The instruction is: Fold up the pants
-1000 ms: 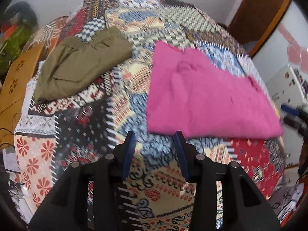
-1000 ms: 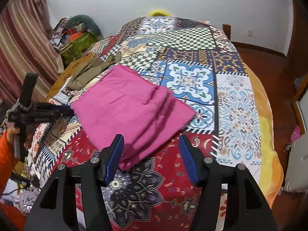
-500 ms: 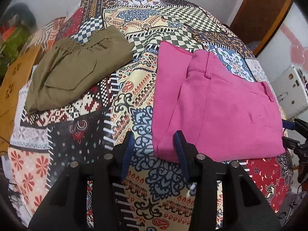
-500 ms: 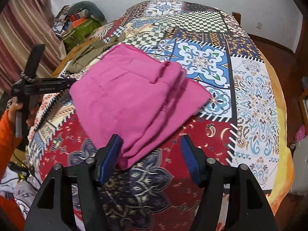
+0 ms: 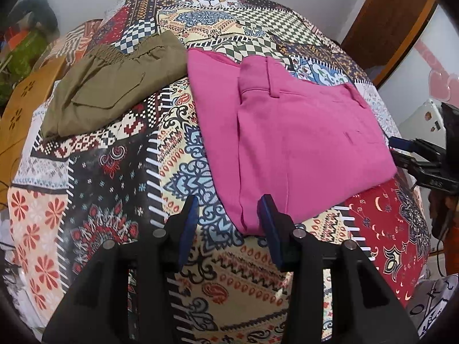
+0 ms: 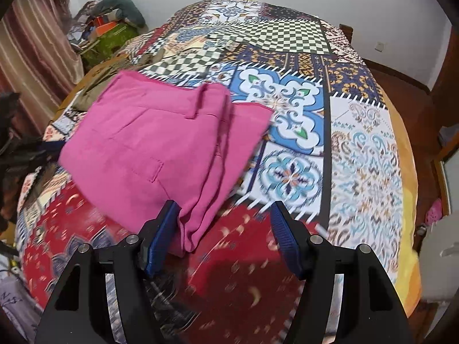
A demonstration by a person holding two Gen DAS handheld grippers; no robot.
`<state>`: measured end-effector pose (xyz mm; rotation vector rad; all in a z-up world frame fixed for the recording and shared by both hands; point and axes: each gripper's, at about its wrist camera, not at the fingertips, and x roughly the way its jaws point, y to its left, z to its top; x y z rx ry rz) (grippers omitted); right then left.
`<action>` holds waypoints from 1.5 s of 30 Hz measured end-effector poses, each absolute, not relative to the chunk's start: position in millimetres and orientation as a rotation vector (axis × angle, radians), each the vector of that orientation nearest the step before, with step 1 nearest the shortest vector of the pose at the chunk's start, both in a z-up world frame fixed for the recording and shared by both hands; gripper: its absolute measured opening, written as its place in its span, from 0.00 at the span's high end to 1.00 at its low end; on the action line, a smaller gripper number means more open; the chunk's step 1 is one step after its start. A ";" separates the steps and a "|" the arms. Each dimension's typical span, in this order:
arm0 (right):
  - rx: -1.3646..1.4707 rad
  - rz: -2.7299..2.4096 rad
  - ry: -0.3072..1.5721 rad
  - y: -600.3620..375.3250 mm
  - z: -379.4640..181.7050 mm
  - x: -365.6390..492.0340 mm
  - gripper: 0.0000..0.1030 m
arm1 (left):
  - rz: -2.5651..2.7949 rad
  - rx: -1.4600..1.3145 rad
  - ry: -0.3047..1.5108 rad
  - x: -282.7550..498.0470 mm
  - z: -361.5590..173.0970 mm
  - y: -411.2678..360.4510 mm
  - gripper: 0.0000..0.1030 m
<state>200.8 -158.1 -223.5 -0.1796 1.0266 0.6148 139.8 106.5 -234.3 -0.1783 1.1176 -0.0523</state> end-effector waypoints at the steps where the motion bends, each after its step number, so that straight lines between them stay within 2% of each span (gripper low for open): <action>1: -0.185 0.614 1.027 -156.8 -223.8 203.5 0.41 | -0.052 -0.189 1.115 139.4 -234.5 107.5 0.58; 7: -0.195 0.618 1.014 -154.0 -211.4 209.3 0.40 | -0.022 -0.214 1.122 144.5 -223.2 115.8 0.58; 16: -0.124 0.605 0.961 -152.1 -179.5 215.2 0.38 | -0.002 -0.176 0.965 160.4 -171.4 117.3 0.58; 22: -0.133 0.591 0.915 -142.0 -165.9 223.5 0.38 | -0.048 -0.152 0.926 177.9 -157.4 103.3 0.58; 31: -0.147 0.509 0.878 -131.6 -166.6 242.8 0.38 | -0.102 -0.140 0.950 210.8 -171.9 88.3 0.58; 45: -0.100 0.632 0.945 -114.2 -184.0 266.3 0.38 | -0.124 -0.192 1.026 247.0 -213.0 95.4 0.58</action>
